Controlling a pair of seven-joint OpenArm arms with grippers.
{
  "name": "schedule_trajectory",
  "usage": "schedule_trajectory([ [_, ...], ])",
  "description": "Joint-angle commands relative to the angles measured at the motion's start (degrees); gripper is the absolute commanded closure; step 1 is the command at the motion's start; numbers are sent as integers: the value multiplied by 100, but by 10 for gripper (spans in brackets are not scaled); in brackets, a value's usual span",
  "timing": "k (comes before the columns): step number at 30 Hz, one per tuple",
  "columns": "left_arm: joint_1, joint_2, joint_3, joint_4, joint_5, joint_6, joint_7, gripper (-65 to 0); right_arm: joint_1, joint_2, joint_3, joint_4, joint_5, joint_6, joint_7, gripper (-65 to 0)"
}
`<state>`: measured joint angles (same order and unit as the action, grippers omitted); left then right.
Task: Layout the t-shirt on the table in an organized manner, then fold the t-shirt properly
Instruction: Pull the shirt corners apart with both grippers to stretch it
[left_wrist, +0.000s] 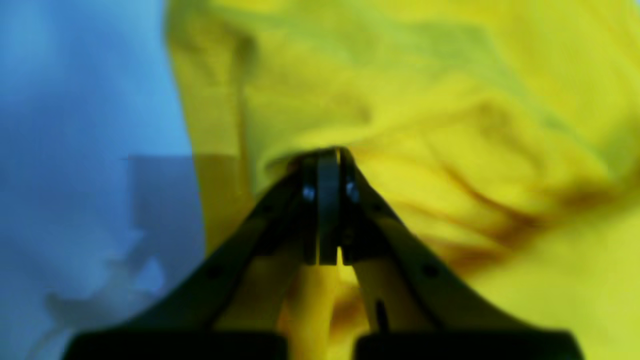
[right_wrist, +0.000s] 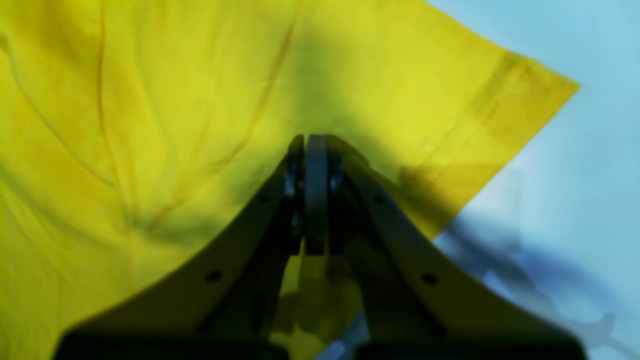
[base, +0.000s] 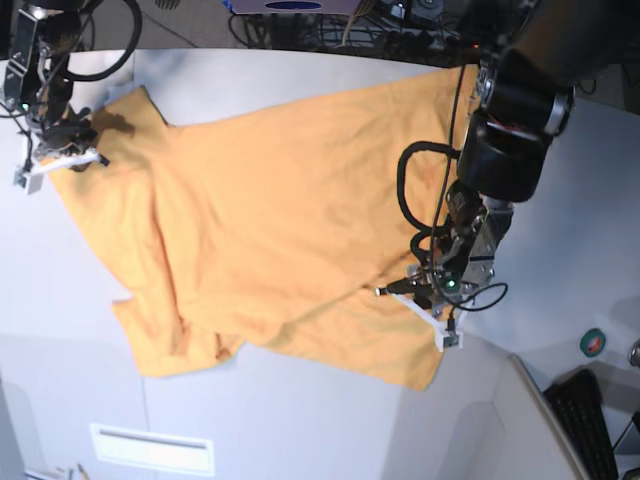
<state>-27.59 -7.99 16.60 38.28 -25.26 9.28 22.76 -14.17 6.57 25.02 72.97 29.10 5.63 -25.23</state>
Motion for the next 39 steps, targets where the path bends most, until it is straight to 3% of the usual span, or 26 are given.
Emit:
schedule_trajectory([
  [1, -331, 21, 199, -175, 24, 0, -320, 0, -73, -37, 0, 4, -14, 13, -83, 0],
  [4, -885, 241, 744, -1107, 16, 0, -1024, 0, -152, -72, -370, 4, -14, 13, -83, 0],
  [8, -1403, 443, 859, -1899, 7, 0, -1701, 0, -213, -90, -800, 48, -14, 4, -74, 0],
  [13, -1588, 452, 850, -1538, -37, 0, -1753, 0, -249, -81, -871, 154, -14, -31, -74, 0],
  [17, -1131, 285, 771, -158, -37, 8, -373, 0, -495, -55, -871, 769, -14, -31, -74, 0],
  [20, -85, 47, 85, 1759, -28, 8, 761, 0, -644, 95, -871, 1323, -22, -49, -74, 0],
  [24, 1410, -129, -715, 3948, 24, 8, 1833, 0, -688, 288, -880, 1622, -22, -400, -74, 0],
  [27, 2175, -401, -820, 4589, 24, 8, 1957, 0, -697, 420, -897, 1674, -22, -488, -74, 0],
  [31, 2623, -647, -829, 4422, 24, 8, 1957, 0, -741, 429, -897, 1674, -22, -488, -74, 0],
  [35, 2641, -762, -829, 3807, 24, 8, 1939, 0, -820, 411, -906, 1674, -22, -479, -74, 0],
  [39, 2201, -753, -820, 2945, 33, 8, 1517, 0, -890, 411, -932, 1674, -22, -444, -74, 0],
])
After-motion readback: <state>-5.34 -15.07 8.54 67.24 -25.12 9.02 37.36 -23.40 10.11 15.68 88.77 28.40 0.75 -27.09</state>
